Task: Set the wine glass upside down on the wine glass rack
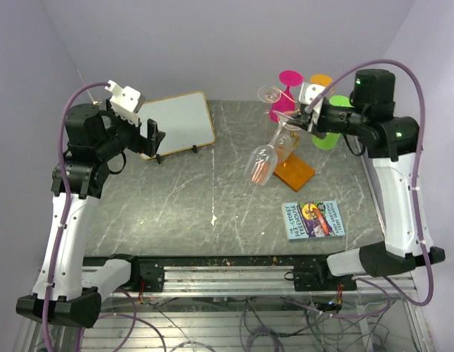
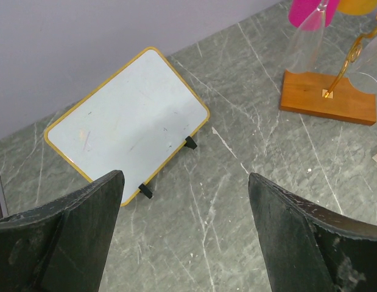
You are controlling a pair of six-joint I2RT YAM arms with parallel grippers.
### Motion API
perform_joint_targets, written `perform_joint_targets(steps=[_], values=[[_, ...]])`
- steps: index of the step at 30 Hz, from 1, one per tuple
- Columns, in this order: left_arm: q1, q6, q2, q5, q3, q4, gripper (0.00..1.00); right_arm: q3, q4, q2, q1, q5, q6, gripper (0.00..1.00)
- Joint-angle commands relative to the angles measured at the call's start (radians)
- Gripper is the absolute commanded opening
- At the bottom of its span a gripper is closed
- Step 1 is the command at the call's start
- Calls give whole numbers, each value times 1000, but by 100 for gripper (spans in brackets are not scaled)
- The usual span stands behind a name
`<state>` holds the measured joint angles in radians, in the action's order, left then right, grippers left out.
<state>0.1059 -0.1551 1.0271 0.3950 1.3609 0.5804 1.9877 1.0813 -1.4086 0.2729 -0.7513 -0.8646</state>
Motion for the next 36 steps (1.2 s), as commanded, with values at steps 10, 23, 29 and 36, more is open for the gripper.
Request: perform_joint_targets(steps=[10, 23, 29, 36], values=[[-12, -29, 18, 62, -2, -14, 93, -90, 189, 220, -245, 160, -183, 0], [-13, -26, 33, 83, 0, -31, 93, -229, 71, 276, -334, 458, -167, 0], [-12, -32, 32, 80, -4, -34, 93, -249, 49, 245, -329, 518, -281, 0], [-13, -40, 24, 75, -14, -34, 93, -231, 33, 203, -309, 498, -401, 0]])
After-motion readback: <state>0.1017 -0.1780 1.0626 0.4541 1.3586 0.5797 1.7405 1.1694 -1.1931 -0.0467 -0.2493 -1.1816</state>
